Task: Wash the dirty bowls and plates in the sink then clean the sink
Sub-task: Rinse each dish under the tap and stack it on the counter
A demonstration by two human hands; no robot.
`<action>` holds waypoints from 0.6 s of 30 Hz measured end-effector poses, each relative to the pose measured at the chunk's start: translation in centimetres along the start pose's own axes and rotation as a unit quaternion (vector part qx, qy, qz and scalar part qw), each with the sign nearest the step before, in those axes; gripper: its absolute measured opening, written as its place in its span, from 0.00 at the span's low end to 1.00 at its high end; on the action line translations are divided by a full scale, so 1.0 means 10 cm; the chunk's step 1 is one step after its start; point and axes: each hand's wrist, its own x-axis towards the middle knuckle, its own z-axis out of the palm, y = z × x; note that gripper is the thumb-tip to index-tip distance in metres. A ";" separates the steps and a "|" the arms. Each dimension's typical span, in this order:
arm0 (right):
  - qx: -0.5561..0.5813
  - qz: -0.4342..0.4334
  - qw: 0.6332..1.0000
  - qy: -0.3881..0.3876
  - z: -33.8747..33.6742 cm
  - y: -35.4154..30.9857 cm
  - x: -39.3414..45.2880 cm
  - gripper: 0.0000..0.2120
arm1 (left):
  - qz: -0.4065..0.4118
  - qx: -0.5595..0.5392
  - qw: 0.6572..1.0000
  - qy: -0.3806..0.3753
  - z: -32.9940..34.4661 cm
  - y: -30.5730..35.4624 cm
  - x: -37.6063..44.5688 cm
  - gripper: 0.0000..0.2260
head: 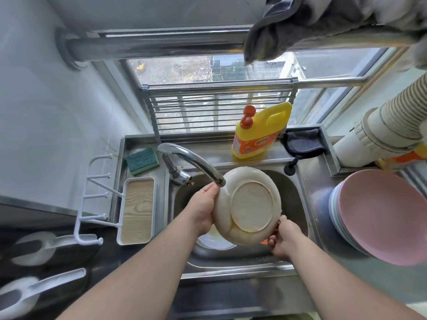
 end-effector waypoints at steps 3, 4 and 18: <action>0.002 0.020 1.000 -0.012 -0.05 0.03 -0.03 0.24 | -0.010 -0.008 1.000 -0.014 0.14 0.14 0.02 0.08; 0.002 0.026 1.000 -0.014 -0.07 0.04 -0.05 0.24 | -0.016 -0.013 1.000 -0.005 0.19 0.19 0.01 0.08; 0.206 0.023 0.976 -0.071 0.39 -0.40 -0.46 0.16 | -0.234 -0.401 0.871 0.161 -0.28 0.05 0.23 0.09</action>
